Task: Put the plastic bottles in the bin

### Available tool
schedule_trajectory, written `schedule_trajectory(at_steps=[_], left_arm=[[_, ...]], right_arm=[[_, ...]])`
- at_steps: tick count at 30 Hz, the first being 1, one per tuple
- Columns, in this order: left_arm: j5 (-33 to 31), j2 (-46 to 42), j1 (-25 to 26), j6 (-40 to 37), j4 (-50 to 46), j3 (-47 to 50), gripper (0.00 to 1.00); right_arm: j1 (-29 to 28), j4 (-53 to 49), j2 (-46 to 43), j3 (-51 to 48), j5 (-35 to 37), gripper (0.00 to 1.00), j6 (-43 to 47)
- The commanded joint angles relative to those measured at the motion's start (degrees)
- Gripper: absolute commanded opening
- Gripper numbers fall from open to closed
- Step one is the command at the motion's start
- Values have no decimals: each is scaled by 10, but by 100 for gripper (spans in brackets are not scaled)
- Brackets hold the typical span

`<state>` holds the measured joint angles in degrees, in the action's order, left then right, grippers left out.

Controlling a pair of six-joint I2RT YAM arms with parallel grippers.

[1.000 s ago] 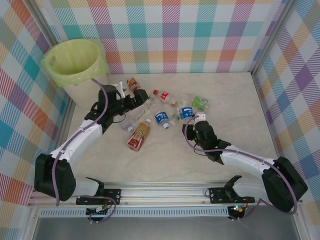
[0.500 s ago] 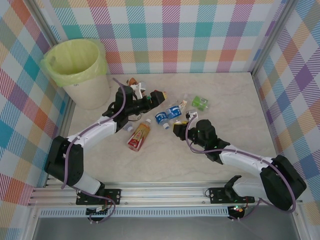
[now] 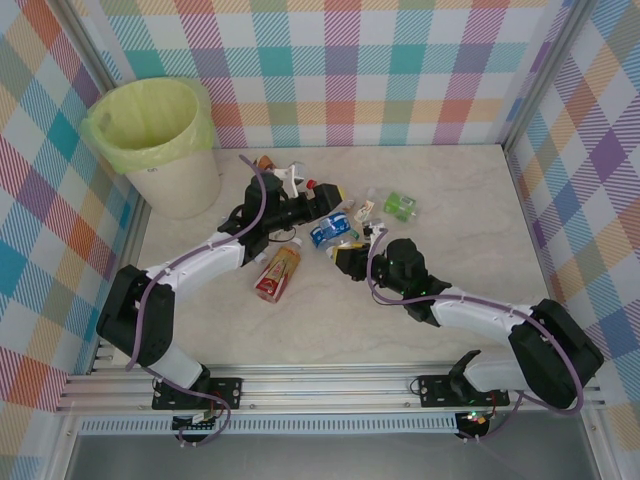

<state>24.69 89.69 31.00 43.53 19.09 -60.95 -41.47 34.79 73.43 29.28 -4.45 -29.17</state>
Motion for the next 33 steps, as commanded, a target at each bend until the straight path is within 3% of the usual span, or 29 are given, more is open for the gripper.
schedule_trajectory(at_steps=[1, 8, 12, 24, 31, 33], left_arm=[[-15, 4, 5, -18, 21, -7, 80], [-10, 4, 5, -25, 18, -7, 60], [-7, 13, 5, -30, -7, -24, 55], [-54, -3, -2, -63, -53, -31, 52], [-97, -47, -33, -112, -101, -26, 51], [-103, -63, -45, -134, -120, -29, 51]], right_arm=[[-6, 43, 1, 24, -13, 24, -9], [-6, 31, 0, 30, -22, 30, 4], [-7, -4, -8, 37, -32, 38, 31], [-6, -194, -70, 73, -23, 82, 126], [-7, -253, -127, 68, 60, 100, 156], [-6, -269, -132, 68, 98, 100, 156]])
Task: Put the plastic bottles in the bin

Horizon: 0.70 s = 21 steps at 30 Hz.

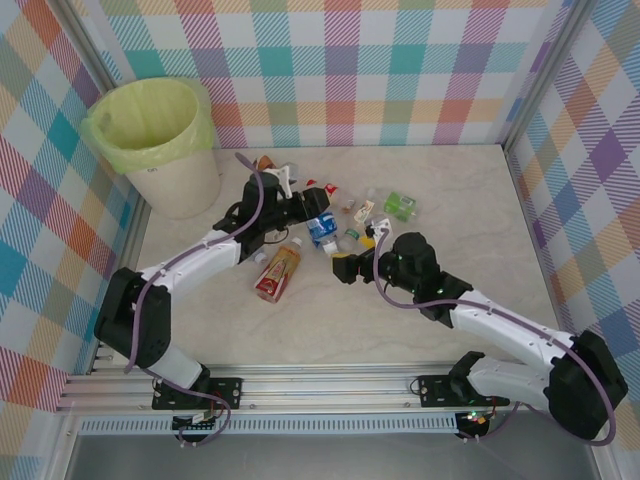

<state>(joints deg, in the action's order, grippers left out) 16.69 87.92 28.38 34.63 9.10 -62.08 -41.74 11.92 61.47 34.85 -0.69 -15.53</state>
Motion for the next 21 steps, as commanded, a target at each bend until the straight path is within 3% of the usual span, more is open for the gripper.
schedule_trajectory(at_steps=[1, 7, 15, 21], left_arm=[[-30, -54, -25, -56, -37, -25, 51], [-122, -91, -47, -148, -127, -92, 50], [-256, -35, -66, -277, -266, -276, 50], [-314, 20, -93, -315, -280, -378, 50]], right_arm=[[-4, -47, -12, 13, 87, 100, 14], [-3, -72, 9, 14, 183, 100, -22], [-3, -73, 58, 41, 165, 100, -47], [-3, -82, 73, 52, 163, 100, -56]])
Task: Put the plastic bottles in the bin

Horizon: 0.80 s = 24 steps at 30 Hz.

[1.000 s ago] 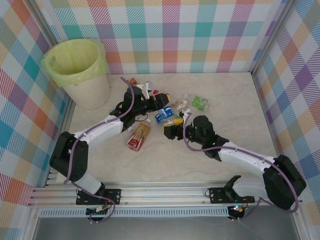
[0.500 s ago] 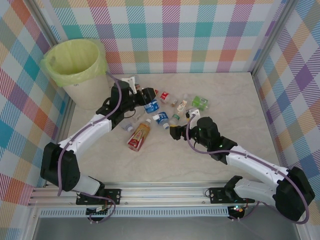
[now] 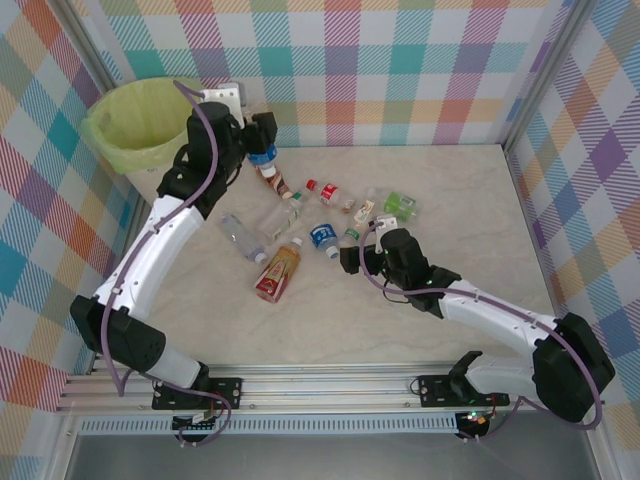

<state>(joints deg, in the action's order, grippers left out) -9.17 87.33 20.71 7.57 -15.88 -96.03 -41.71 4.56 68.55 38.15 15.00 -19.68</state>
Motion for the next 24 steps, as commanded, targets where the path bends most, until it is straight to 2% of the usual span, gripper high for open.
schedule_trajectory(at_steps=[1, 10, 20, 24], left_arm=[[-69, 38, -23, -50, -35, -61, 50], [-136, 98, -107, -111, -7, -176, 50], [-130, 130, -191, -123, 54, -199, 53], [-136, 185, -220, -125, 35, -271, 53]], right_arm=[[-3, -10, 3, 19, 8, 100, -14], [-3, -23, 3, 24, 16, 100, -9], [-3, -24, 3, 23, 17, 100, -16], [-3, -29, 1, 23, 18, 100, -17]])
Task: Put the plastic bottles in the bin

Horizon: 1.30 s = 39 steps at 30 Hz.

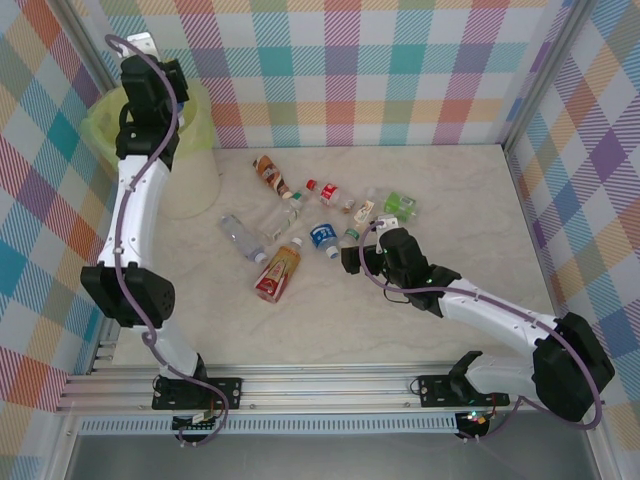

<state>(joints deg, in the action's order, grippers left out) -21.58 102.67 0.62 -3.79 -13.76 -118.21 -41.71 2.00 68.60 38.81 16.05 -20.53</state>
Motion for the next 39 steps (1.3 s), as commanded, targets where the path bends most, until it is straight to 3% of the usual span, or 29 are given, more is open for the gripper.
schedule_trajectory(at_steps=[1, 6, 7, 10, 12, 16, 25, 35, 39], left_arm=[[-11, 53, -25, -12, -5, -83, 54], [-24, 199, -38, -30, -149, -319, 58], [-24, 203, -43, -30, -139, -316, 59], [-12, 198, -57, -9, -115, -264, 68], [-11, 191, -60, -12, -110, -234, 83], [87, 155, -67, -10, -110, -172, 99], [203, 51, -59, 90, -111, -105, 100], [198, -86, 2, 128, -109, 44, 100], [191, -161, 24, 189, -49, 182, 100]], right_arm=[[-3, -4, -1, 16, 9, 100, -9], [-3, -1, -5, 10, 12, 100, -19], [-3, -1, -6, 9, 12, 100, -20], [-3, -6, -9, 9, 14, 100, -20], [-3, -5, -13, 6, 18, 100, -19], [-3, 0, -14, 2, 22, 100, -11], [-3, 14, 19, 11, 17, 100, -20], [-3, 63, 31, -16, 85, 100, -81], [-3, 76, 30, -22, 95, 100, -97]])
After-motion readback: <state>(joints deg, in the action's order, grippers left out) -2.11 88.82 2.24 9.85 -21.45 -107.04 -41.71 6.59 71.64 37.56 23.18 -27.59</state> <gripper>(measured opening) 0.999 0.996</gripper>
